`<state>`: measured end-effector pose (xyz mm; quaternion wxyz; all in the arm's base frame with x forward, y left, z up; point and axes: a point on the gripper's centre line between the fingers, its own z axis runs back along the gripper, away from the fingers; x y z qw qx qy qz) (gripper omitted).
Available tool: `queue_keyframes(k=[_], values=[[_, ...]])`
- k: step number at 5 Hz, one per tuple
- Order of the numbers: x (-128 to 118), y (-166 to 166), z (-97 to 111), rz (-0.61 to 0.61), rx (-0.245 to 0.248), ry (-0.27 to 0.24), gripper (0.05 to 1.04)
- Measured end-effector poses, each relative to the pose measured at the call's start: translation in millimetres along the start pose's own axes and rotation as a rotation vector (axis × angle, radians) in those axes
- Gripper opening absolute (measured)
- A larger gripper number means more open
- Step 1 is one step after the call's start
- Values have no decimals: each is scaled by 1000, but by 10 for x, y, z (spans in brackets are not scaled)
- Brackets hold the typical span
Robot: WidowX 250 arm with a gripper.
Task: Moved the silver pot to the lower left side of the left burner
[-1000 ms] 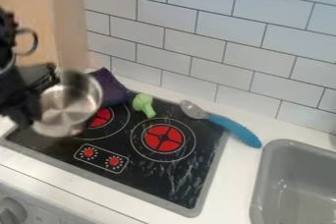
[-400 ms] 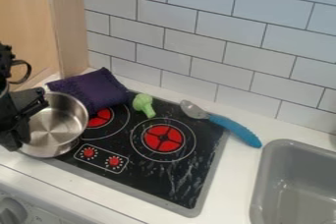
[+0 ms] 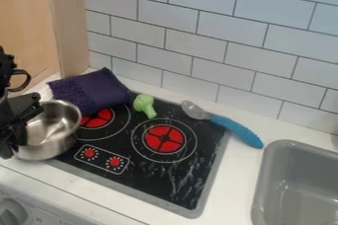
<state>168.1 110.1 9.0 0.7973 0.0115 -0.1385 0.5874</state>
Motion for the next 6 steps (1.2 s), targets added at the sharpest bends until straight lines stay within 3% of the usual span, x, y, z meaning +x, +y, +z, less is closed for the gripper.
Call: queue_keyframes(k=[2, 3, 5, 6], values=[[-1, 21, 3, 29, 18, 3, 829], [7, 13, 46, 42, 10, -3, 1008], [-23, -41, 279, 27, -34, -6, 998], [-9, -113, 513, -13, -90, -13, 999]])
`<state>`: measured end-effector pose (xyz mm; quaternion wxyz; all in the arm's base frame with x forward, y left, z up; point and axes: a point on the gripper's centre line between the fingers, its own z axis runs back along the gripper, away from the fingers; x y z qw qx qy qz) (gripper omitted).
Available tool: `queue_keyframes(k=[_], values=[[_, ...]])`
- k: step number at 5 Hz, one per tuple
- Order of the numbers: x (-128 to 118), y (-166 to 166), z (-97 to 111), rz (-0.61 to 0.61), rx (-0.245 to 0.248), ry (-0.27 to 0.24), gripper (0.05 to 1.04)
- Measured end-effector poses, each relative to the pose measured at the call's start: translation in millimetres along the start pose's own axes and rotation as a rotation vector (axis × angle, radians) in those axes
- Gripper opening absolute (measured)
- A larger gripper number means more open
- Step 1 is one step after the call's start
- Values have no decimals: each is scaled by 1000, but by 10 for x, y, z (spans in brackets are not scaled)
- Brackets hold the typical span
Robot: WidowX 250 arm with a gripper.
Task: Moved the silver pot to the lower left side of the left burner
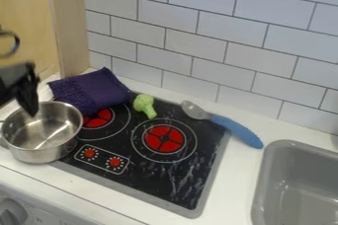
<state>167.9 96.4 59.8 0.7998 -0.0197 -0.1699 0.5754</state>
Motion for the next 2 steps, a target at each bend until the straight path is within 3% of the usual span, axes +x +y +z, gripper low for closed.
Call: queue_keyframes(k=[2], values=[[27, -24, 25, -12, -7, -8, 998]])
